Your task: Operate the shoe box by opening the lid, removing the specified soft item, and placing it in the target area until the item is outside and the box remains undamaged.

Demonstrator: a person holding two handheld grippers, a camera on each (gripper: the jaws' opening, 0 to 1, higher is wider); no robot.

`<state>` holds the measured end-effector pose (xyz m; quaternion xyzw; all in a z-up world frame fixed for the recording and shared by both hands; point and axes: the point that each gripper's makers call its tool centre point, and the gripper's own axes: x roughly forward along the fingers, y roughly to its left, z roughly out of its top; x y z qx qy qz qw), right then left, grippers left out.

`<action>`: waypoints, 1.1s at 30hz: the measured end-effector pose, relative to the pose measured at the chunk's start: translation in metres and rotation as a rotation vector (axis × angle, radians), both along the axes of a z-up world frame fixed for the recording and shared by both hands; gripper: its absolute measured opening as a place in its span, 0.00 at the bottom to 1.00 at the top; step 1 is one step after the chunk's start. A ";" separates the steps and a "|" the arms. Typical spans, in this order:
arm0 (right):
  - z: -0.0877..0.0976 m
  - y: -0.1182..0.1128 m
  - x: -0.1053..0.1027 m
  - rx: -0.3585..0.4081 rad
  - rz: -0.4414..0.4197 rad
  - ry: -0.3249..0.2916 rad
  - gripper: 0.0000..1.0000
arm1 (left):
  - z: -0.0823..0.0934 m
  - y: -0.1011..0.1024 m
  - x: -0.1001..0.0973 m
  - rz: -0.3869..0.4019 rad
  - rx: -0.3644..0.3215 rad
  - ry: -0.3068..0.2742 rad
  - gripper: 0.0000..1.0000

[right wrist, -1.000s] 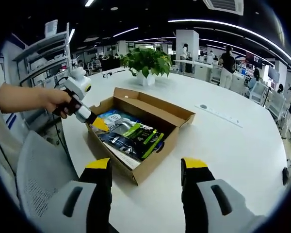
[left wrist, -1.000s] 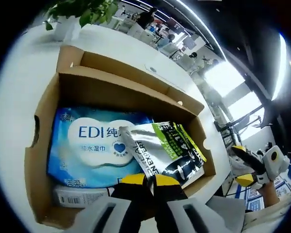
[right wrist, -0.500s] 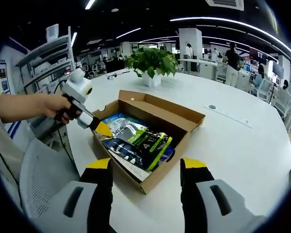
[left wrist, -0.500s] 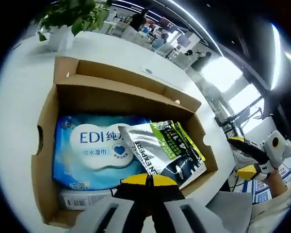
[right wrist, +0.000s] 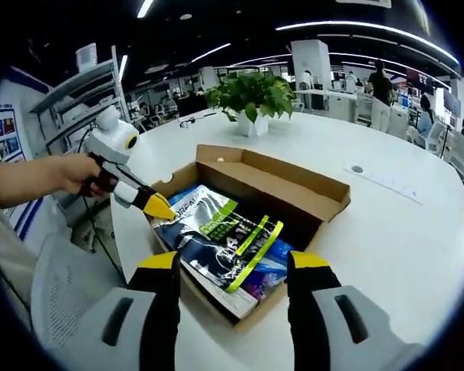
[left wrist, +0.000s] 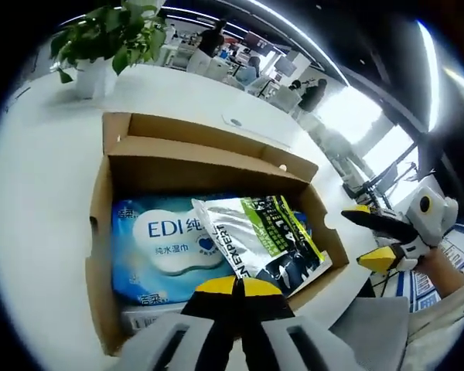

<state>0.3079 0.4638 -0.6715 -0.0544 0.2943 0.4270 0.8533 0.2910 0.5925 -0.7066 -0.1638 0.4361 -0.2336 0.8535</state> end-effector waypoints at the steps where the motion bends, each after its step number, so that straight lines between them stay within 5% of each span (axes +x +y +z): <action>1: -0.002 0.003 0.001 -0.004 0.008 0.010 0.51 | 0.001 0.001 0.000 0.000 0.003 -0.004 0.00; 26: -0.048 0.040 0.011 -0.075 0.074 0.209 0.36 | 0.010 0.019 0.001 -0.017 0.021 -0.119 0.00; 33: -0.055 0.043 0.015 -0.085 0.068 0.224 0.33 | 0.012 0.020 0.001 -0.049 0.036 -0.161 0.00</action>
